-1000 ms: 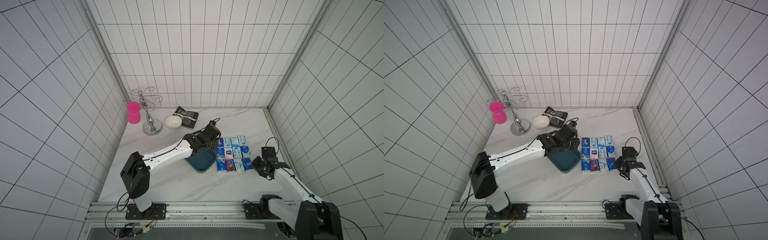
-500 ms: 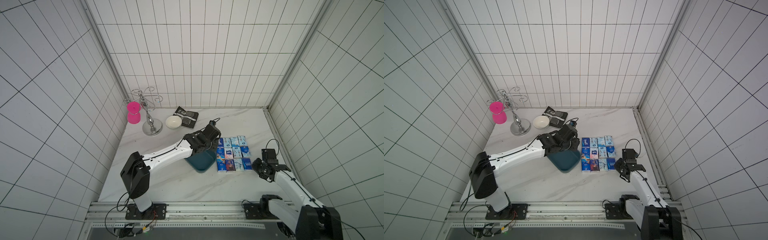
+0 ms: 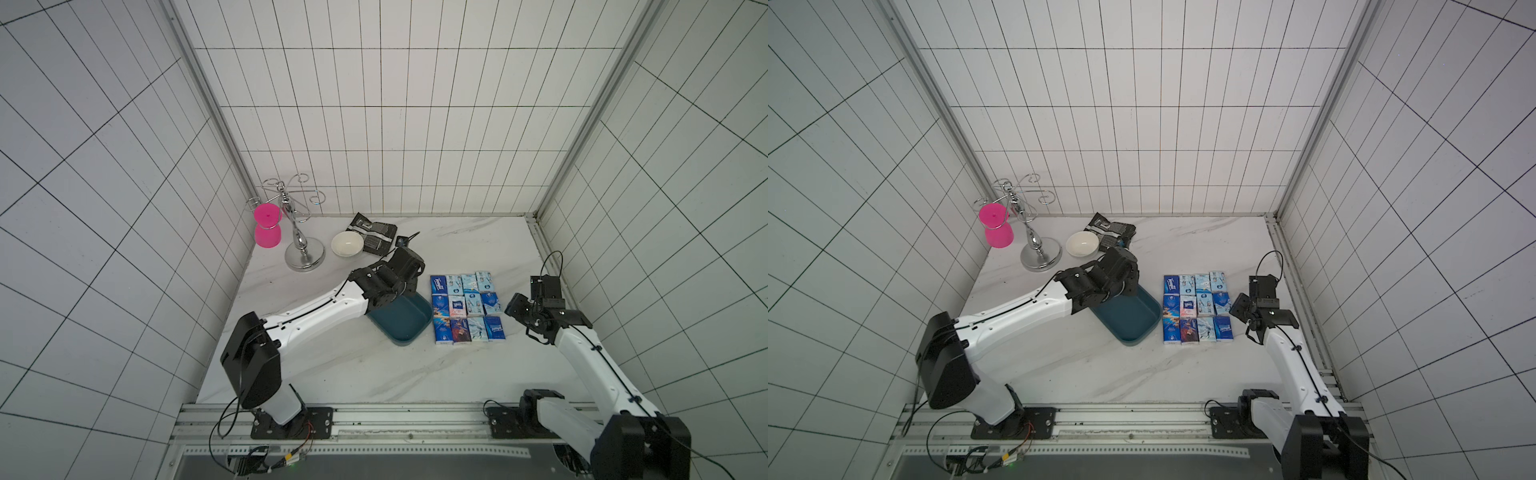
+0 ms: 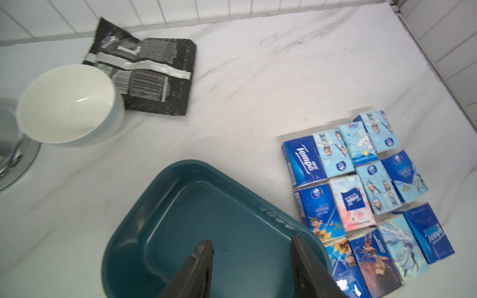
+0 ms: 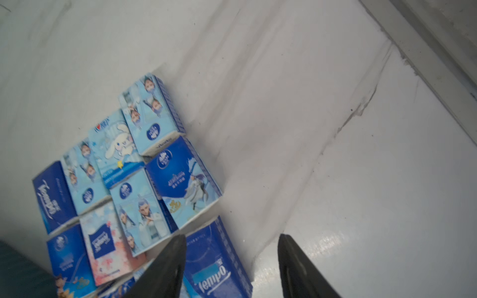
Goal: Take the pocket tissues out of the storage box
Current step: Adjust the storage box at the center of the board.
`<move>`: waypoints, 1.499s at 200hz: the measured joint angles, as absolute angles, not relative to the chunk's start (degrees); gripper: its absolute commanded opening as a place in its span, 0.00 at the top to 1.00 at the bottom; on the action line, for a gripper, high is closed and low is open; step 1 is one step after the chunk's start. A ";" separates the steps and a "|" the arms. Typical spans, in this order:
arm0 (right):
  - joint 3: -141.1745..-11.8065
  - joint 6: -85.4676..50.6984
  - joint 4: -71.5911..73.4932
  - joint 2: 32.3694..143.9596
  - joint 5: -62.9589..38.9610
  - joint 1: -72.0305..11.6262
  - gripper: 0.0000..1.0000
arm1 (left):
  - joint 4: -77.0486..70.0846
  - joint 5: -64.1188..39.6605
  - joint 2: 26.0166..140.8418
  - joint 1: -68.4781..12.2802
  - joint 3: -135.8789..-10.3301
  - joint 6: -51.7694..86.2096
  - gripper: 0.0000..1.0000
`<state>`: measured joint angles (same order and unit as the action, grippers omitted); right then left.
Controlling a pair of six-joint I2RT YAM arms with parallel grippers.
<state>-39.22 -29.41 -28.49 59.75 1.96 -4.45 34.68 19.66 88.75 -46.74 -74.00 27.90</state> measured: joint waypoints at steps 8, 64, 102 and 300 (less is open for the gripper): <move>-40.64 -28.88 -28.10 60.31 1.52 -4.45 0.02 | 34.48 20.45 86.96 -44.91 -72.51 28.32 0.48; -43.51 -25.23 -25.32 65.84 -1.52 -4.60 0.01 | 37.26 25.52 76.82 -39.33 -64.14 34.81 0.48; -43.51 -23.70 -24.86 66.17 -1.69 -4.62 0.01 | 40.42 20.23 74.13 -39.31 -57.08 39.40 0.48; -43.53 -22.68 -24.18 65.56 -3.27 -7.62 0.01 | 32.95 12.53 85.76 -38.33 -51.51 46.68 0.74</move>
